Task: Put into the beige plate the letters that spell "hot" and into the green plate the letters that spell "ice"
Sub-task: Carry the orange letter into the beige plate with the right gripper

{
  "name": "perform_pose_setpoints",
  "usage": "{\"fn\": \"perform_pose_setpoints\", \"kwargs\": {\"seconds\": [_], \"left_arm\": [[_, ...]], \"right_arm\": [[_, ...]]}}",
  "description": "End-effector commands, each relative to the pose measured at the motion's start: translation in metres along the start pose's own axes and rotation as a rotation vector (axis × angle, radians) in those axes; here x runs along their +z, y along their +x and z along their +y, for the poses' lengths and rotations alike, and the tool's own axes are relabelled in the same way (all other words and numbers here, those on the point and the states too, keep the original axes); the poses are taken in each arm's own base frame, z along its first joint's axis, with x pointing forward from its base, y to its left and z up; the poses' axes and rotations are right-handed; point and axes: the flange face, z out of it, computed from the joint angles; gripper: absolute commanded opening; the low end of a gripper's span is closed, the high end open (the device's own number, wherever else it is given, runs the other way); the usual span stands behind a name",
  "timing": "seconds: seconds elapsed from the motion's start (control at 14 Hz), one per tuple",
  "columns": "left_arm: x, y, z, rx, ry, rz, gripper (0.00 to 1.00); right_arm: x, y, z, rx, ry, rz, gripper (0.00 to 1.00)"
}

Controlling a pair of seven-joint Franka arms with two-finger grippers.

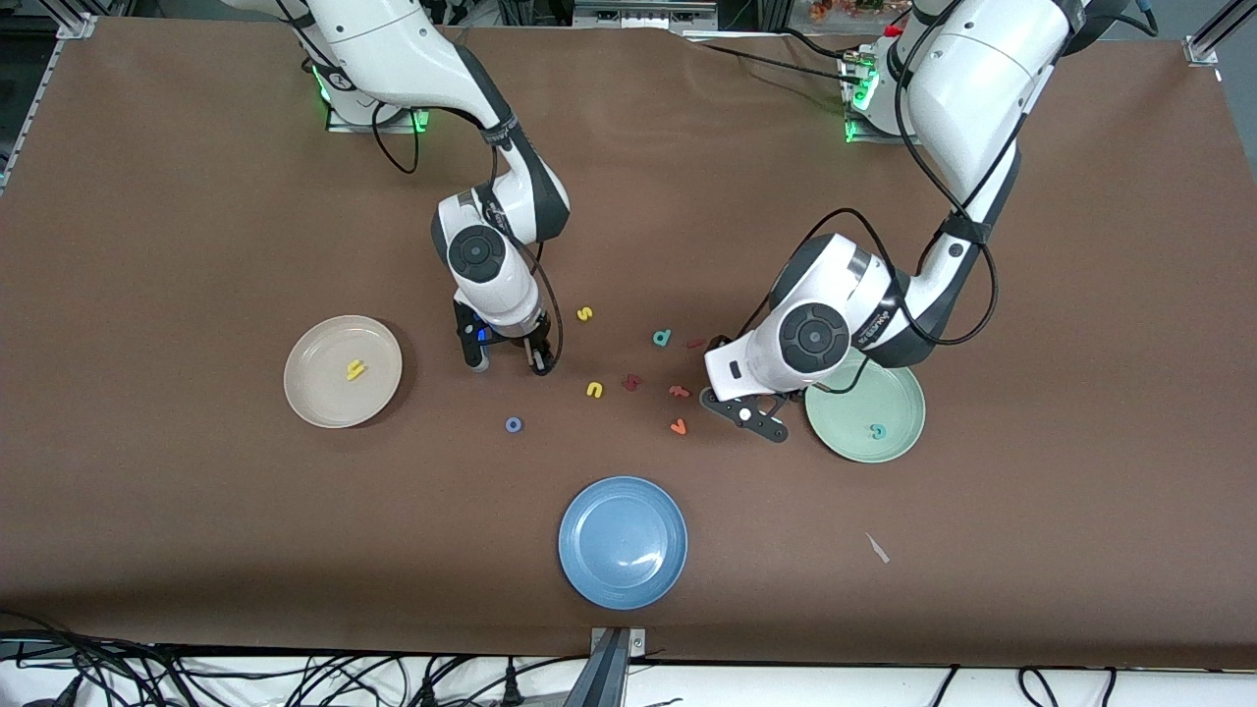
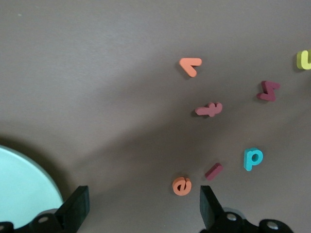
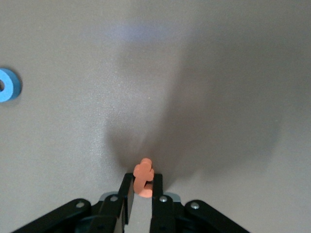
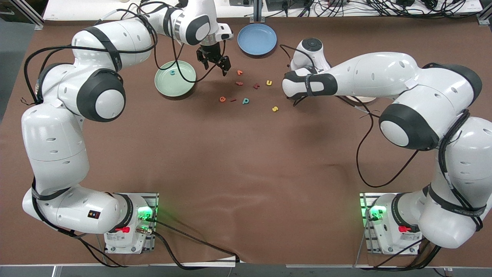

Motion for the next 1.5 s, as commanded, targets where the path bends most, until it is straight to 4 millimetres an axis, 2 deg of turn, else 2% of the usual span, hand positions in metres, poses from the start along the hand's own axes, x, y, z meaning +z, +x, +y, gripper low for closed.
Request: {"fn": "perform_pose_setpoints", "kwargs": {"seconds": [0.0, 0.07, 0.14, 0.29, 0.43, 0.57, 0.72, 0.79, 0.93, 1.07, 1.22, 1.43], "left_arm": [[0.006, -0.002, 0.031, 0.06, -0.004, -0.015, 1.0], [0.007, -0.003, 0.043, 0.079, -0.002, -0.017, 1.0], [0.012, -0.006, 0.044, 0.088, 0.003, -0.029, 1.0], [0.024, -0.012, 0.062, 0.166, 0.008, -0.058, 1.0], [0.029, -0.024, 0.057, 0.218, 0.015, -0.085, 1.0], [0.032, -0.027, 0.059, 0.302, 0.014, -0.094, 1.0], [0.029, -0.03, 0.066, 0.368, 0.015, -0.093, 1.0], [0.036, -0.034, 0.077, 0.394, 0.006, -0.099, 1.0], [0.043, -0.036, 0.084, 0.423, 0.003, -0.082, 1.0], [0.048, -0.036, 0.086, 0.469, 0.007, -0.06, 1.0], [0.059, -0.04, 0.099, 0.52, 0.049, -0.076, 1.0], [0.065, -0.041, 0.101, 0.485, 0.086, -0.081, 1.0]], "right_arm": [[-0.007, -0.002, -0.001, -0.005, 0.023, -0.014, 0.0], [-0.013, -0.002, -0.005, -0.021, 0.027, -0.017, 0.0], [-0.016, -0.001, -0.005, -0.041, 0.011, -0.015, 0.0], [-0.031, 0.012, -0.009, -0.114, -0.036, -0.006, 0.0], [-0.053, 0.024, -0.005, -0.27, -0.104, -0.013, 0.0], [-0.079, 0.056, -0.005, -0.398, -0.167, -0.025, 0.0], [-0.093, 0.079, 0.003, -0.488, -0.19, -0.04, 0.0], [-0.101, 0.094, 0.01, -0.526, -0.19, -0.046, 0.0], [-0.109, 0.124, 0.026, -0.626, -0.203, -0.038, 0.0], [-0.112, 0.167, 0.039, -0.723, -0.219, -0.038, 0.0], [-0.11, 0.208, 0.048, -0.811, -0.223, -0.038, 0.0], [-0.108, 0.26, 0.061, -0.931, -0.223, -0.035, 0.0]]}}
